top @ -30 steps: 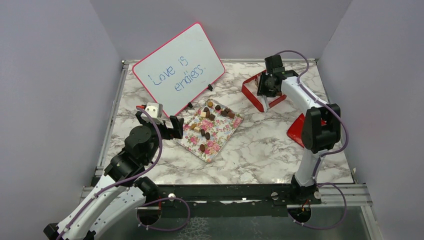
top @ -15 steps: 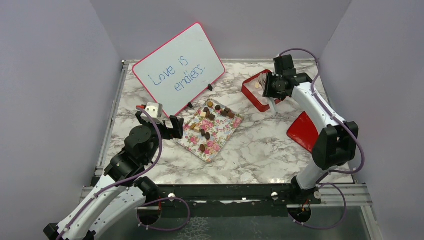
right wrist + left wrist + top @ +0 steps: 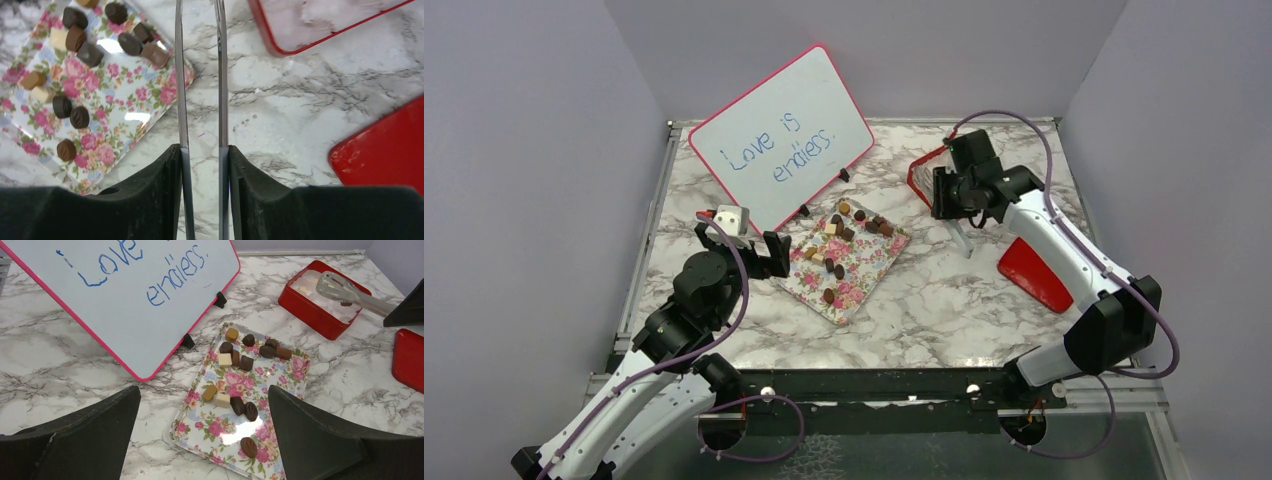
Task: Pack the chocolate
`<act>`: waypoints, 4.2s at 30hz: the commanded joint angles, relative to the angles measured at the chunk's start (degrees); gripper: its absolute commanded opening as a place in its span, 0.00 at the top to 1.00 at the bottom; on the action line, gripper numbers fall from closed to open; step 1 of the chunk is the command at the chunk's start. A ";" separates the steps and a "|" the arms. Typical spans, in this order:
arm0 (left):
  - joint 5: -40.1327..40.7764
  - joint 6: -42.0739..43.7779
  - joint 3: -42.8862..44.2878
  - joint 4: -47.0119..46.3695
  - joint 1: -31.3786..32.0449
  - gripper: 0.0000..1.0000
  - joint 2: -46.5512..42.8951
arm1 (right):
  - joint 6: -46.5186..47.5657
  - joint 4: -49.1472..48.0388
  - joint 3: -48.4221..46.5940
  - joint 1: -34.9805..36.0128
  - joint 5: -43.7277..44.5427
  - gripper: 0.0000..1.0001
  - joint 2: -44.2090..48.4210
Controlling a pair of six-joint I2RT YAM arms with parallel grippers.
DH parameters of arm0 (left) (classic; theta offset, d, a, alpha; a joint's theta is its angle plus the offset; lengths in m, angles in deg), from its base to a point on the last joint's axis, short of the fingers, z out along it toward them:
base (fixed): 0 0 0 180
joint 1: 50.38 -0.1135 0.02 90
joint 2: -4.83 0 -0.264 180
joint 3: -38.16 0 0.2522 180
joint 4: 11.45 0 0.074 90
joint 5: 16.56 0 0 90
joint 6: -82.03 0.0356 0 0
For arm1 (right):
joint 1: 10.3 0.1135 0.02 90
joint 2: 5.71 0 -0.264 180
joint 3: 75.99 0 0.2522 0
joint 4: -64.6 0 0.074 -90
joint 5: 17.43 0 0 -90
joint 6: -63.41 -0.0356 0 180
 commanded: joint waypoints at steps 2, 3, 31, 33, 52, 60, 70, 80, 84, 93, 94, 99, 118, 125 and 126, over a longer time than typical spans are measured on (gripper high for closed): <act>1.82 0.89 -0.18 -0.77 0.00 0.01 -0.62 | -0.40 2.15 0.98 5.00 2.71 0.60 3.08; 1.89 0.94 -0.17 -0.69 0.04 0.01 -0.60 | -0.83 2.19 1.28 5.87 2.99 0.60 3.30; 7.72 0.57 0.26 -0.15 -0.42 0.01 -5.48 | -11.95 10.10 -6.22 39.21 11.94 0.57 -11.19; 8.53 0.37 0.16 -0.22 -0.53 0.01 -6.35 | -13.49 11.37 -6.70 40.96 12.58 0.56 -11.63; 10.17 -0.13 -0.43 -0.70 -0.63 0.01 -9.97 | -22.02 14.94 -8.89 50.01 14.63 0.56 -17.13; 10.20 0.10 -0.45 -0.68 -0.67 0.01 -9.87 | -22.05 13.66 -9.21 50.31 14.62 0.55 -17.82; 10.16 -0.02 -0.48 -0.68 -0.91 0.01 -9.84 | -21.36 12.78 -10.68 50.54 14.67 0.55 -17.73; 10.25 -0.16 -0.60 -0.68 -0.95 0.01 -10.38 | -20.31 11.64 -9.66 50.63 13.15 0.55 -18.31; 10.15 -0.13 -0.59 -0.68 -0.93 0.01 -10.29 | -19.51 11.29 -9.45 50.63 12.07 0.55 -19.07; 10.26 -0.11 -0.69 -0.68 -0.99 0.01 -10.49 | -18.52 11.36 -9.83 50.72 11.37 0.56 -21.36; 10.24 -0.16 -0.66 -0.72 -1.02 0.01 -10.47 | -18.43 11.52 -9.84 50.72 11.53 0.56 -21.53; 10.33 -0.16 -0.70 -0.65 -1.00 0.01 -10.46 | -19.06 12.95 -10.14 50.72 12.57 0.62 -22.20; 9.95 -0.07 -0.68 -0.72 -1.01 0.01 -10.03 | -20.95 17.31 -10.27 50.65 17.50 0.72 -19.48; 9.53 -0.07 -0.70 -0.77 -1.04 0.01 -9.37 | -20.58 17.98 -10.02 49.00 20.01 0.74 -16.52; 9.43 -0.03 -0.61 -0.73 -1.01 0.01 -9.14 | -20.53 18.29 -10.01 48.38 20.30 0.74 -16.05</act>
